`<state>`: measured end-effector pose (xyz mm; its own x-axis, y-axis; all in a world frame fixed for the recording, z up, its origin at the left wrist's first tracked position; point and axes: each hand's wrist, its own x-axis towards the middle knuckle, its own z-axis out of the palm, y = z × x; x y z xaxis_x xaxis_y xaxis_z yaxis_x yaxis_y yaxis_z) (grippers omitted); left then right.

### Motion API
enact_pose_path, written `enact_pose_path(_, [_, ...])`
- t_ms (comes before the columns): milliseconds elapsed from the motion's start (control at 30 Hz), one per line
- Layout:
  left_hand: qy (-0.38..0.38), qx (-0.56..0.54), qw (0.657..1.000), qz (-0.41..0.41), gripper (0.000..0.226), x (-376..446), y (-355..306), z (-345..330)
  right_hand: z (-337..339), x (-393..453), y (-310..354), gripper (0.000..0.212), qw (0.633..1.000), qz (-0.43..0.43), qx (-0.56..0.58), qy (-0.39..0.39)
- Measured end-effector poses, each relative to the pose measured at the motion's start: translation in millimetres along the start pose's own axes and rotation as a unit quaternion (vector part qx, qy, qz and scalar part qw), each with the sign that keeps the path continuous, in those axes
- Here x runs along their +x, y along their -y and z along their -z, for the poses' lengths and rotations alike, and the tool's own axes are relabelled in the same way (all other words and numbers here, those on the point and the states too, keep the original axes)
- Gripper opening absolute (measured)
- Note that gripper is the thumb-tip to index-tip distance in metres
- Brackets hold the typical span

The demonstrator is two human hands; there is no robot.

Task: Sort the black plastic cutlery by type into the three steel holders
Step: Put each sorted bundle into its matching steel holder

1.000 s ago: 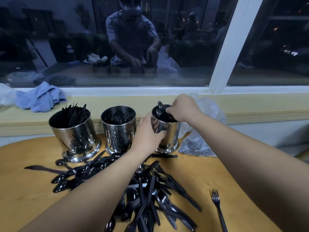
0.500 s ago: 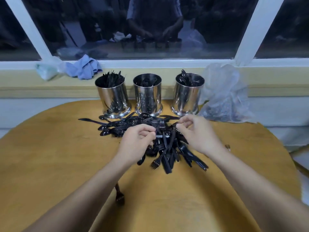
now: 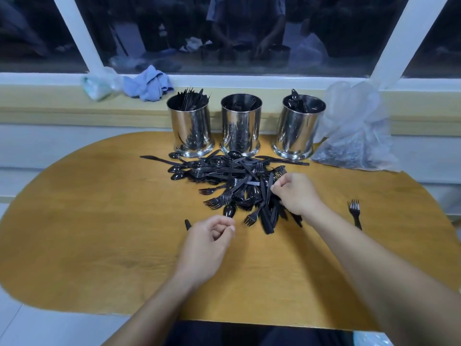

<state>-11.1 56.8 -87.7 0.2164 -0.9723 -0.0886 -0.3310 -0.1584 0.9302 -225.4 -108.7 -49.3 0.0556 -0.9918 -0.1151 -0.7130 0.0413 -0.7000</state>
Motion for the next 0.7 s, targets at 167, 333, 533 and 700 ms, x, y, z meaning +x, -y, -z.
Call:
enact_pose_path(167, [0.008,0.002,1.0,-0.017,0.012,-2,9,-1,-5,-23,-1,0.016,0.979,0.165,-0.099,-0.064])
enact_pose_path(333, [-0.005,-0.015,1.0,-0.018,0.013,-1,12,-1,-26,-23,11,0.031,0.931,0.268,-0.246,0.016])
enact_pose_path(533, [-0.01,-0.025,0.999,-0.021,0.014,-4,17,1,-26,-18,8,0.028,0.914,0.269,-0.301,0.042])
enact_pose_path(700, [-0.005,-0.007,1.0,-0.027,0.013,-4,16,-2,-20,-14,5,0.021,0.901,0.299,-0.305,0.072])
